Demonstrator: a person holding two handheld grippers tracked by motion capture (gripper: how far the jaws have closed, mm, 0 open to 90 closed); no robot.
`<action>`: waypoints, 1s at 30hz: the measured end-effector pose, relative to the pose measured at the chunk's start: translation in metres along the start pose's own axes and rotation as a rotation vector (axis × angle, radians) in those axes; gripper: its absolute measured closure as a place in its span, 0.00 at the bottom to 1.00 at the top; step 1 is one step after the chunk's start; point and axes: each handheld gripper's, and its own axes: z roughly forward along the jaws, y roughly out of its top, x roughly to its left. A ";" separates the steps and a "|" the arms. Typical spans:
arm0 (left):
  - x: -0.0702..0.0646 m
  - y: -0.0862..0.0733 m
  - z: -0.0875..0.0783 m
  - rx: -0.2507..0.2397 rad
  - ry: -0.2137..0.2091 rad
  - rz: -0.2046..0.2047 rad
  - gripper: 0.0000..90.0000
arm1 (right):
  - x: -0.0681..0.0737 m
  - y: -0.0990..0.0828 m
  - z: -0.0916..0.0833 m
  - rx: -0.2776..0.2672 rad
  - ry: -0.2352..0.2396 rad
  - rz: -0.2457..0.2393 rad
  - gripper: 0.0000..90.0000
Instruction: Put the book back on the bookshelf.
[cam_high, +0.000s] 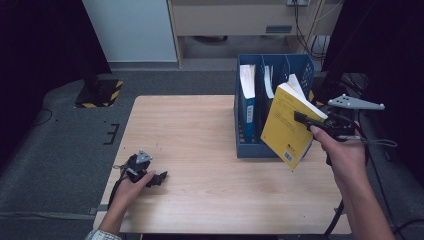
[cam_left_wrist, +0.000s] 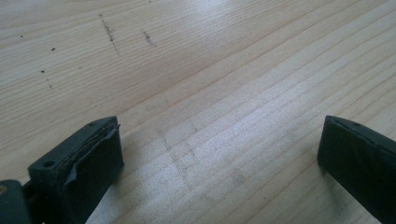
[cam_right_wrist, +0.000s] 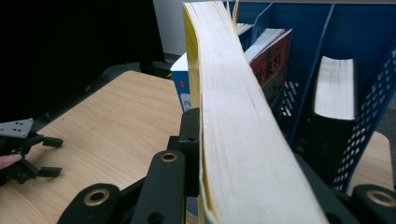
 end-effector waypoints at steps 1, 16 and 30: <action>0.000 0.000 0.000 0.000 0.000 0.000 0.00 | -0.001 0.000 0.000 0.000 -0.005 -0.001 0.83; 0.000 0.000 0.000 0.000 0.000 0.000 0.00 | -0.012 0.012 0.010 0.041 -0.068 0.019 0.83; 0.000 0.001 0.001 -0.004 -0.005 0.005 0.00 | -0.025 0.029 0.039 0.085 -0.178 0.053 0.83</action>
